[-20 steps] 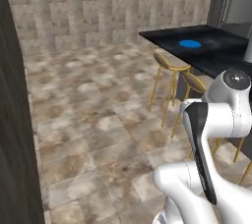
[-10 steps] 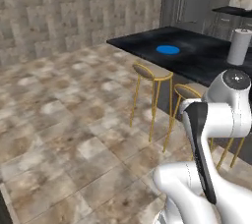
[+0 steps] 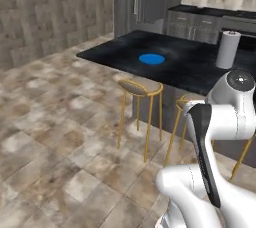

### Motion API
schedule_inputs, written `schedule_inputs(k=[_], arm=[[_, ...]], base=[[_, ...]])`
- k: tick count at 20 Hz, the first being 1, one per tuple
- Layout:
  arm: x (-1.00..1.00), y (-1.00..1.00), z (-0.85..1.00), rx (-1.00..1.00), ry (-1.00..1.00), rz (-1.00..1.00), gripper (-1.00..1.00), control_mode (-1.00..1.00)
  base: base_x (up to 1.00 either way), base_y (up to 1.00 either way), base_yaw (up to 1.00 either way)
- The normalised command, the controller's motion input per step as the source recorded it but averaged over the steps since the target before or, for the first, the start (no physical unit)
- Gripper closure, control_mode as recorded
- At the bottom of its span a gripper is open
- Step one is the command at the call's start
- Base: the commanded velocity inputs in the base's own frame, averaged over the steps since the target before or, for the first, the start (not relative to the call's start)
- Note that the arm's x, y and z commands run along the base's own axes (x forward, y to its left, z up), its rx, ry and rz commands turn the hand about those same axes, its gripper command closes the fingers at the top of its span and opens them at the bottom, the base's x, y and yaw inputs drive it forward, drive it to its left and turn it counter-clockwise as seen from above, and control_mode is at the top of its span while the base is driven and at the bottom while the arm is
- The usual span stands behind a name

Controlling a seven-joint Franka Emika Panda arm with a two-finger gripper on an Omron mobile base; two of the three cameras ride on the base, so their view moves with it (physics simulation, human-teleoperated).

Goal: Take the fish from the fridge and place it on the digital scale on the counter by the fridge. Wait a few seconds for a reading, then move it to the plate on the dining counter.

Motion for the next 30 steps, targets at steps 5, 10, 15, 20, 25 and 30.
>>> schedule_inputs(k=[5,10,15,20,25,30], arm=[[0.00,0.00,0.00,0.00,0.00,0.00,1.00,1.00],[0.00,0.00,0.00,0.00,0.00,0.00,1.00,1.00],[0.00,0.00,0.00,0.00,0.00,0.00,1.00,1.00],[0.00,0.00,0.00,0.00,0.00,0.00,1.00,1.00],[0.00,0.00,0.00,0.00,0.00,0.00,1.00,1.00],[0.00,0.00,0.00,0.00,0.00,0.00,1.00,1.00]], base=[[0.75,1.00,-0.47],[0.75,1.00,-0.45],[0.75,1.00,-0.45],[0.74,0.92,-0.44],[0.86,0.78,-0.41],[0.97,0.57,-0.37]])
